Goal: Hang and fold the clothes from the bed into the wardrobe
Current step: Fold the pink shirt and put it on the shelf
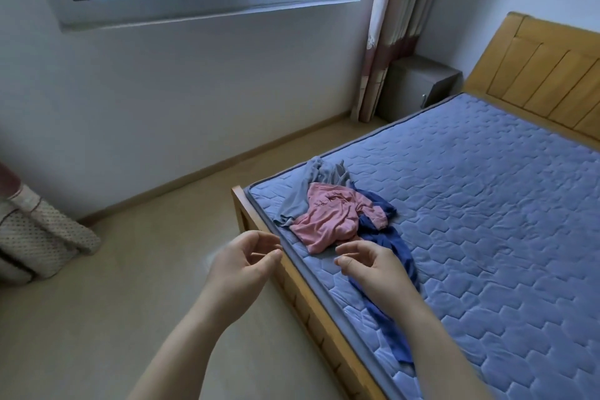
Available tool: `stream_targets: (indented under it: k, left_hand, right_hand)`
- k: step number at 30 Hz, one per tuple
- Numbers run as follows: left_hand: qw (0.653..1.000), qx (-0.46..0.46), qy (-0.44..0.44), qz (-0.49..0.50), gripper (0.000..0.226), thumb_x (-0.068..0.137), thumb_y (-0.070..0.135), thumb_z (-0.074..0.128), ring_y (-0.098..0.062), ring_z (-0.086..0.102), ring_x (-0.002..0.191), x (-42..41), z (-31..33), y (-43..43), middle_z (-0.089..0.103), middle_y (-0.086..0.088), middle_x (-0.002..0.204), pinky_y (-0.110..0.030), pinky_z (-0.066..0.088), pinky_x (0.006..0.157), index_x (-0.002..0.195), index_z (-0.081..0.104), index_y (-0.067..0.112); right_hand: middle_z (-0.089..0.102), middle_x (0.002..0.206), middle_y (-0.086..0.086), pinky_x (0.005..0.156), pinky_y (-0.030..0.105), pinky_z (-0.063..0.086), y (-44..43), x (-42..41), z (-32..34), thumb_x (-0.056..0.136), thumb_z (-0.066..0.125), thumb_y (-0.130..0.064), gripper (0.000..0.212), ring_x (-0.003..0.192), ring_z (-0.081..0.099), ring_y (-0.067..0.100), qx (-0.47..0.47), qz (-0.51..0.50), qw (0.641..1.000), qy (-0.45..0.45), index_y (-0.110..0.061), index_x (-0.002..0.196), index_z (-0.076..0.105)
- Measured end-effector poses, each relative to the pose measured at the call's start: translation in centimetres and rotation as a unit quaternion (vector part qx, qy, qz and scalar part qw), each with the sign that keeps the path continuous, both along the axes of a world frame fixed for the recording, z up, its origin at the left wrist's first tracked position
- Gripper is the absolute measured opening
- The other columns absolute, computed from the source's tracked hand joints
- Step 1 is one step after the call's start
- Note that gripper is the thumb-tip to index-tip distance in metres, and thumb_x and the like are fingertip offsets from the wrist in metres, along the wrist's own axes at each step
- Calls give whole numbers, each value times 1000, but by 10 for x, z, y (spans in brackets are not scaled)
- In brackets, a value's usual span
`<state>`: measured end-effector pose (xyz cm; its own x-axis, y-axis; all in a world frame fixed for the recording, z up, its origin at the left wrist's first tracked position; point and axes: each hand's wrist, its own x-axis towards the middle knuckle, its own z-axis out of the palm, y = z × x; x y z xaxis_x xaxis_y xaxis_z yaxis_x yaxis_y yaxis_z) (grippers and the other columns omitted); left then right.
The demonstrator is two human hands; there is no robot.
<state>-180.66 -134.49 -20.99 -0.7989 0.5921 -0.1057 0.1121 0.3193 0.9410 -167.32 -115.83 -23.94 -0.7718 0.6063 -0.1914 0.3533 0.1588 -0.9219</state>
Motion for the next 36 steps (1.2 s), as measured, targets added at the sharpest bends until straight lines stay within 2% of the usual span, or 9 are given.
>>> stream_targets:
  k: [5,10,13,16,19,23,27,31,36]
  left_hand:
    - [999,-2,1,-45,10,87,16,70,-2,66,75,-87,7,30,73,7,86,-10,48,65,93,71,24]
    - [996,-19,-11,-85,10,87,16,70,2,63,70,-143,0,78,72,8,84,-14,48,67,92,71,24]
    - [995,-35,-8,-95,9,87,14,69,-2,64,72,-175,-6,114,73,6,86,-15,46,66,94,70,21]
    - [995,-49,13,-88,9,87,13,68,-8,66,76,-206,-7,152,72,5,86,-9,46,61,94,70,18]
    - [992,-79,21,-97,10,88,13,67,-10,68,83,-231,-6,188,72,4,90,-6,46,64,96,70,17]
    - [988,-103,29,-111,10,89,14,65,-6,65,81,-259,-10,236,72,5,91,-4,43,61,98,70,17]
    - [980,-134,29,-144,12,89,14,65,-2,63,81,-278,-26,277,71,5,93,-3,40,60,99,69,18]
    - [965,-171,33,-194,12,88,17,64,1,64,83,-305,-44,315,71,9,92,-4,40,57,97,69,22]
    - [947,-184,35,-261,9,89,21,65,1,64,81,-352,-67,363,70,12,89,-11,43,62,96,68,25]
  right_hand:
    - [73,83,-19,70,13,48,18,-68,5,88,70,-16,11,81,67,-5,-2,-28,1000,-13,-27,91,70]
    - [75,91,-10,84,25,54,58,-112,-3,87,70,-19,9,91,68,3,-5,-79,997,-18,-25,94,72]
    - [74,89,-10,80,23,53,94,-137,-14,86,71,-18,9,88,68,4,3,-103,994,-27,-25,91,73]
    - [74,88,-7,74,23,52,135,-163,-24,86,71,-15,10,84,68,9,-5,-114,993,-29,-24,90,72]
    - [74,89,-4,66,20,54,175,-185,-27,87,70,-13,10,79,68,14,-23,-130,991,-31,-23,89,72]
    - [74,93,-3,87,28,53,220,-208,-29,86,70,-12,11,92,68,13,-8,-140,990,-27,-23,88,72]
    - [74,96,-3,91,30,52,246,-214,-41,85,69,-8,12,94,68,12,-23,-180,983,-36,-17,91,74]
    - [74,97,-4,90,29,53,265,-225,-56,86,67,-5,19,94,69,15,-49,-218,974,-43,-24,86,71]
    - [74,92,-7,83,23,52,280,-251,-80,85,69,-10,17,89,70,11,-61,-278,955,-79,-26,85,72]
